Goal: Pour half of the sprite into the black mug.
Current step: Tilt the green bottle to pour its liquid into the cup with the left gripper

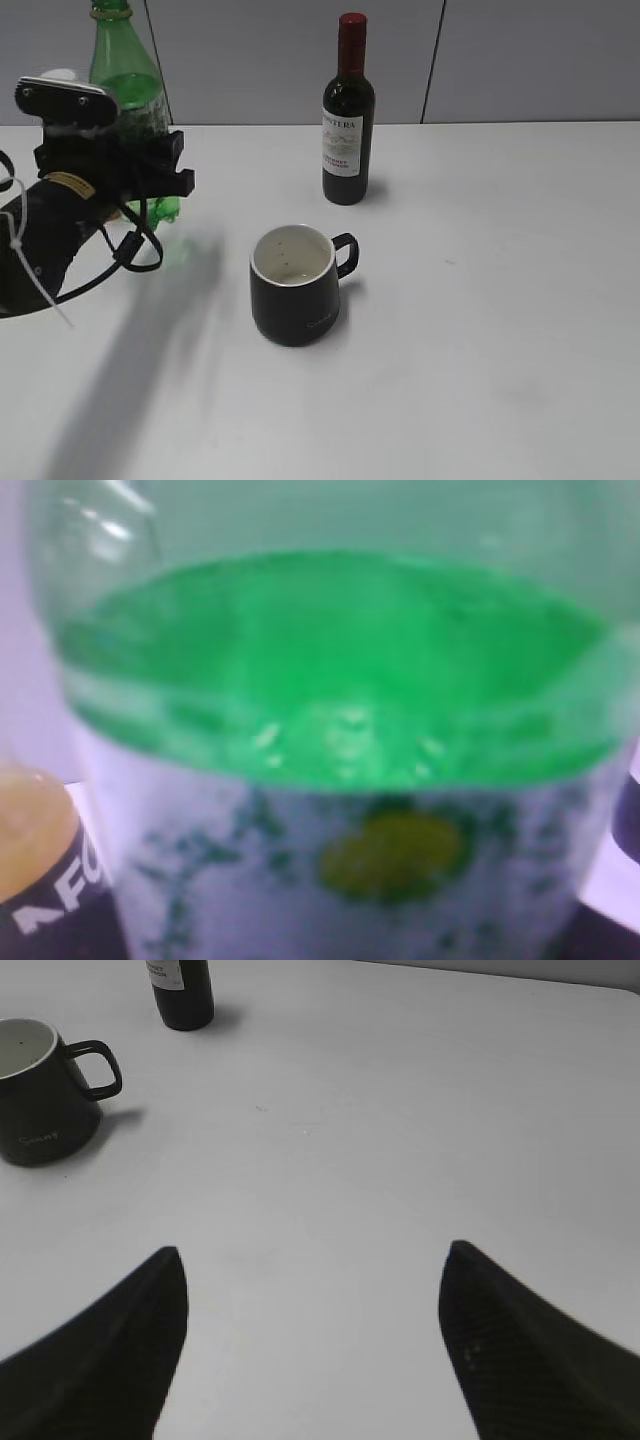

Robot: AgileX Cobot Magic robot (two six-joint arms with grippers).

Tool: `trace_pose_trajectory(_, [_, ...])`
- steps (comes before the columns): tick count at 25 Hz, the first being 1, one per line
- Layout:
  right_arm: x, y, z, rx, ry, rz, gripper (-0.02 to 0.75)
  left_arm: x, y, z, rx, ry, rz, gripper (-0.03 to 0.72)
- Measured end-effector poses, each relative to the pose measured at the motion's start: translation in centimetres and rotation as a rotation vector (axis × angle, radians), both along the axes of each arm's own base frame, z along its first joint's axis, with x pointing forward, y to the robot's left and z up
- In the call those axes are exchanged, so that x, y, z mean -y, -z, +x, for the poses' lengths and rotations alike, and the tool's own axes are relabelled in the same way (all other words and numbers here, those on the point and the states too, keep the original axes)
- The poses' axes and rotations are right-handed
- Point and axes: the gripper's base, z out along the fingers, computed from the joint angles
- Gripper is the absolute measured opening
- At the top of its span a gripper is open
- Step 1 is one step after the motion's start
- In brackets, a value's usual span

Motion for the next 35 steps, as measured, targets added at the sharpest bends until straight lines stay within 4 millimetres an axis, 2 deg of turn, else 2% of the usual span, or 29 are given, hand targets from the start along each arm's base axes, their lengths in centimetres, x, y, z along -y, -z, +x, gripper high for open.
trace_pose_trajectory(10, [0.0, 0.0, 0.0, 0.0, 0.0, 0.0, 0.593, -0.8, -1.1, -5.6, -0.008, -0.052, 0.133, 0.456])
trace_pose_trajectory(14, [0.0, 0.0, 0.0, 0.0, 0.0, 0.001, 0.593, -0.5, -1.1, -7.0, -0.034, -0.091, 0.236, 0.456])
trace_pose_trajectory(21, [0.0, 0.0, 0.0, 0.0, 0.0, 0.001, 0.593, 0.5, -1.2, -8.3, -0.044, -0.107, 0.435, 0.455])
trace_pose_trajectory(35, [0.0, 0.0, 0.0, 0.0, 0.0, 0.001, 0.593, 0.2, -1.2, -8.4, -0.057, -0.072, 0.783, 0.454])
